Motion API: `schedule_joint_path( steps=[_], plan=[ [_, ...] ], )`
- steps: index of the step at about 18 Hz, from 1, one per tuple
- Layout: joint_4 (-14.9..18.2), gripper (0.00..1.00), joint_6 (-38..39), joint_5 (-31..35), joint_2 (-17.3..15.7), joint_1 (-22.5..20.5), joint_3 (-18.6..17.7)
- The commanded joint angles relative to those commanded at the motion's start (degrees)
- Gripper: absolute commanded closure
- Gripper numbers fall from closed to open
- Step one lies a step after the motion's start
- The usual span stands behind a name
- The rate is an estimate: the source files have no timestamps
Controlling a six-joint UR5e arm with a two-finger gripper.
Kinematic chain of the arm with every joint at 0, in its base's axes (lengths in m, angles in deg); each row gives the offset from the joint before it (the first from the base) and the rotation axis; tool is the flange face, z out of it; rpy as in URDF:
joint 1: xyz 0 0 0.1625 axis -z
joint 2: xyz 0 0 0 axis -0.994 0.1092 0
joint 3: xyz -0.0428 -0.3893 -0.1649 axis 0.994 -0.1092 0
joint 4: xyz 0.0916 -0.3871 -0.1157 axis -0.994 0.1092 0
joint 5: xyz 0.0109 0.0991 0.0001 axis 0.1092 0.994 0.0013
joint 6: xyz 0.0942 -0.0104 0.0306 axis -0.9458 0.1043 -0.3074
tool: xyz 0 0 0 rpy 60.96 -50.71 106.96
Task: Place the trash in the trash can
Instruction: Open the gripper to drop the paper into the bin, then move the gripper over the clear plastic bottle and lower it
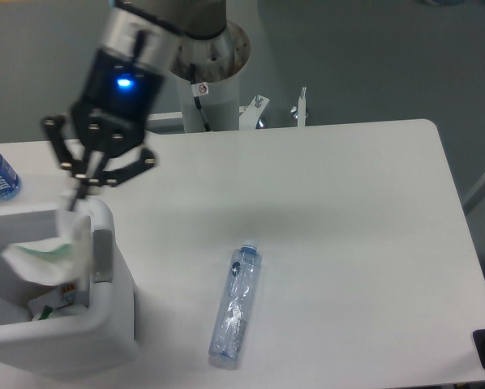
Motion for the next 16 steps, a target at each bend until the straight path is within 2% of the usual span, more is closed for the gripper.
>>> schedule_joint_path(
  steps=[1,3,4,5,6,7,8,11,14,16],
  plan=[
    [0.00,0.92,0.00,0.00,0.18,0.70,0.00],
    [-0.09,0.77,-0.35,0.00,1.49,1.59,-0.09],
    [-0.09,0.74,-0.35,0.00,1.93,1.76,0.00],
    [-0.09,0.54,-0.35,0.00,2.37,1.77,0.35],
    [-0.09,0.27,-0.53,0.00,2.46,1.77,0.70],
    [-0.09,0.10,-0.70,0.17,2.46,1.77,0.88],
    [-0.09,0.01,-0.62,0.18,2.38,1.77,1.23],
    [0.00,0.00,-0.09,0.35,2.29,-0.07,1.49],
    [0.00,0.00,4.02,0.18,2.64,-6.04,2.63],
    [0.00,0.00,4.57,0.26,4.12,-9.56,3.86]
  ],
)
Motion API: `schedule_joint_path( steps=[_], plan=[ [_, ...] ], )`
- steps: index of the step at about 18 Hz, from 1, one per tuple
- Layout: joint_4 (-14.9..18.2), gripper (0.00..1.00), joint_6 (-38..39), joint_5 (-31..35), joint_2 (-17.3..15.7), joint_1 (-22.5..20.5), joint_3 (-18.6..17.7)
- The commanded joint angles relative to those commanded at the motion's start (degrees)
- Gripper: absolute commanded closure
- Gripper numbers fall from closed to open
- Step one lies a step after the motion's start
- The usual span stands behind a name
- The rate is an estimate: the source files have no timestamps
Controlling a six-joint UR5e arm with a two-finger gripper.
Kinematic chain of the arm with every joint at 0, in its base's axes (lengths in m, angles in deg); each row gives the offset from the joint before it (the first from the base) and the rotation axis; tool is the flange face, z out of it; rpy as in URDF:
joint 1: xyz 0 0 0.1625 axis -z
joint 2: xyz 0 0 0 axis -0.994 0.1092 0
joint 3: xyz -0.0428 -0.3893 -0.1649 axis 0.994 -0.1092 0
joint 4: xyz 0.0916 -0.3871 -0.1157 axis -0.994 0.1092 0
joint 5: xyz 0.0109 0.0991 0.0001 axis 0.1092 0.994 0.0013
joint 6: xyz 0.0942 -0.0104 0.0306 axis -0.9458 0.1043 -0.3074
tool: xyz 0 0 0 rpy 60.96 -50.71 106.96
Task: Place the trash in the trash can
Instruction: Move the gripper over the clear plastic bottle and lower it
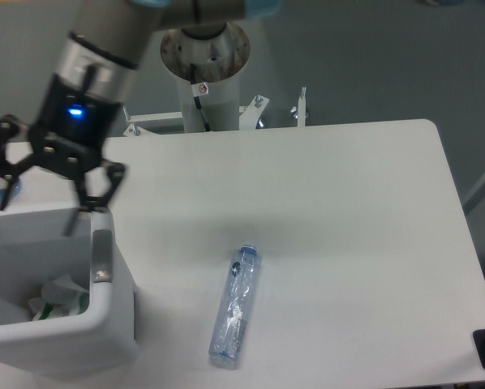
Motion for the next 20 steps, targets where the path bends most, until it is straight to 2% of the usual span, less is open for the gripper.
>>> schedule_joint_path(
  steps=[3,6,11,15,20],
  plan=[
    [-0.17,0.00,-0.61,0.87,3.34,-3.78,2.37],
    [-0.09,0.00,-2.01,4.29,5.19,-5.28,4.22],
    [0.09,0.00,-13.68,7.37,8.79,-6.17,3.35],
    [0.00,0.00,-21.25,11.60,10.81,-7.31,0.36],
    [-0.26,0.00,-26.62,13.88,17.14,-7.05,0.44]
  ],
)
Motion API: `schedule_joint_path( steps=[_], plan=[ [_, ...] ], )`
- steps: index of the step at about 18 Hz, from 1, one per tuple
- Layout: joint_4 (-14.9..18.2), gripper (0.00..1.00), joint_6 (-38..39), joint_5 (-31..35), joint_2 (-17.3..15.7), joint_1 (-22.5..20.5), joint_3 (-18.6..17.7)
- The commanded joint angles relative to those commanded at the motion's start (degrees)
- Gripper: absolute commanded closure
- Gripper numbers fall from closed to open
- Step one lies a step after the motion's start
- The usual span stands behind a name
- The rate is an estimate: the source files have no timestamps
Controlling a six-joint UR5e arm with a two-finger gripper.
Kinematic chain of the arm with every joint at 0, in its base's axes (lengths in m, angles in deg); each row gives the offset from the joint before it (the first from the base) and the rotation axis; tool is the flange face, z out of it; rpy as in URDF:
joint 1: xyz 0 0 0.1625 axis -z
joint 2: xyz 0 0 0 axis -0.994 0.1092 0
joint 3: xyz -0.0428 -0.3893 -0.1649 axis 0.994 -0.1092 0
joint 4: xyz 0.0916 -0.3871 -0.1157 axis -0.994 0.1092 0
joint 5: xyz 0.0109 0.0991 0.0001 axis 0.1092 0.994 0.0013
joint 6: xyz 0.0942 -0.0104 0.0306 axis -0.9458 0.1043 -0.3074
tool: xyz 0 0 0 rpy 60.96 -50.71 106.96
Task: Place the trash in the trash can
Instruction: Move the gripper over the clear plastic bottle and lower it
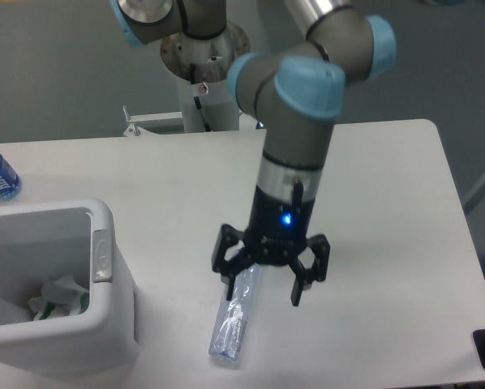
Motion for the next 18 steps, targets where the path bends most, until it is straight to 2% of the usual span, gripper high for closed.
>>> schedule_joint_path(
  steps=[6,12,18],
  plan=[
    [-0.18,0.00,-0.45,2.03,5.72,1.49,0.70],
    [0.00,0.00,-0.27,5.99,8.36,5.09,0.79],
    [-0.35,0.00,-0.36,6.95,10.03,5.80,0.27]
  ],
)
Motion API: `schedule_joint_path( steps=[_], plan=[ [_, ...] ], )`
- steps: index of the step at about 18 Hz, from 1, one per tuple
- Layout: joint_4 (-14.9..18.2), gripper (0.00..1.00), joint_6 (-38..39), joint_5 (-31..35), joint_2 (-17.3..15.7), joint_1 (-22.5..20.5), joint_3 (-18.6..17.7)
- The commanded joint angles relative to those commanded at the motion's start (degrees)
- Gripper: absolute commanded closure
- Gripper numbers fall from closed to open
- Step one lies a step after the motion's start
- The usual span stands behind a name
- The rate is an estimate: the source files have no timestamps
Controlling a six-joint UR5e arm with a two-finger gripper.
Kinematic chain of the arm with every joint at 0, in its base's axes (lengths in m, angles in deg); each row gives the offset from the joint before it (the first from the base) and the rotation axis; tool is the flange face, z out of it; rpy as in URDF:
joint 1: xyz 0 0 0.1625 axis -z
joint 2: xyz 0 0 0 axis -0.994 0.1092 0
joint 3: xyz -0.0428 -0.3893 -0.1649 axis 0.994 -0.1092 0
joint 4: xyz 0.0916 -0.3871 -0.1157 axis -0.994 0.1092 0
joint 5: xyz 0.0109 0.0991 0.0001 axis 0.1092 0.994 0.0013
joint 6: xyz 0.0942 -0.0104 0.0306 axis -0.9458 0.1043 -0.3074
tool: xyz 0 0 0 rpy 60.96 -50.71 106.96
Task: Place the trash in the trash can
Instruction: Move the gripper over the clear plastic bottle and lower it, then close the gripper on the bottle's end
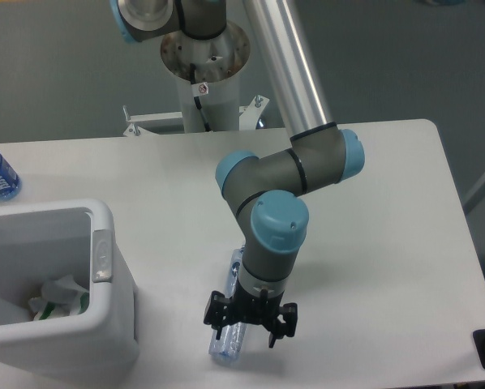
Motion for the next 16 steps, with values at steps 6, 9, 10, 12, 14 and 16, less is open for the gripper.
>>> schedule_joint_path(
  steps=[6,9,10,12,14,16],
  plan=[
    [0.00,0.00,0.00,3.17,0.97,2.20,-0.18],
    [0.00,0.00,0.09,3.17,0.97,2.55,-0.70],
    [0.00,0.00,0.00,3.26,1.06,2.64,-0.79],
    [0.00,0.00,0.00,3.78,1.23,2.64,-0.97],
    [0.00,0.00,0.00,4.22,1.76,2.64,-0.97],
    [0.09,0.00,-0.61,4.31,2.29,2.73,-0.97]
  ],
)
